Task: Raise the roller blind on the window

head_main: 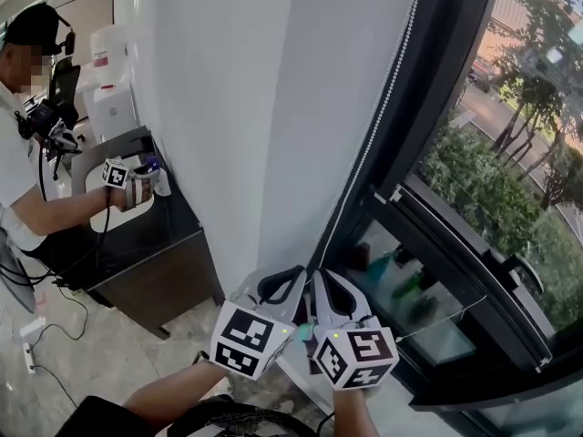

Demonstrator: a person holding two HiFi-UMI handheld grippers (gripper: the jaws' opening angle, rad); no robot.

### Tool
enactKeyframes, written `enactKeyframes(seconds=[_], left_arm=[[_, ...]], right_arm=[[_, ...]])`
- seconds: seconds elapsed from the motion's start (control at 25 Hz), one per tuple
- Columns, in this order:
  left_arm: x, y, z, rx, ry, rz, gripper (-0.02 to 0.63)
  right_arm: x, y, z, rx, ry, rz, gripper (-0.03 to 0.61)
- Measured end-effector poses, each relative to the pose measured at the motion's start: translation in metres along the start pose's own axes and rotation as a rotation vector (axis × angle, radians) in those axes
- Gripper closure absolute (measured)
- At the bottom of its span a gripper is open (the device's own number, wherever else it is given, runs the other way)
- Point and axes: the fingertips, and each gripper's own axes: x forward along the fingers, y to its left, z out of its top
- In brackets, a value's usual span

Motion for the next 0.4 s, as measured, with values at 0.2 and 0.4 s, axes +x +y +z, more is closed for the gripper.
enactKeyframes(seconds=[0.2, 0.4], left_arm=[[0.0010, -0.0018, 0.0002, -0.004, 0.001, -0.003, 0.612], [0.0005, 0.0000, 0.0013, 0.008, -0.002, 0.002, 0.612]], right_arm=[[0.0001, -0.0007, -0.0021, -0.002, 0.007, 0.001, 0.574], [0.0001, -0.0014, -0.0030, -0.001, 0.006, -0.001, 0.574]])
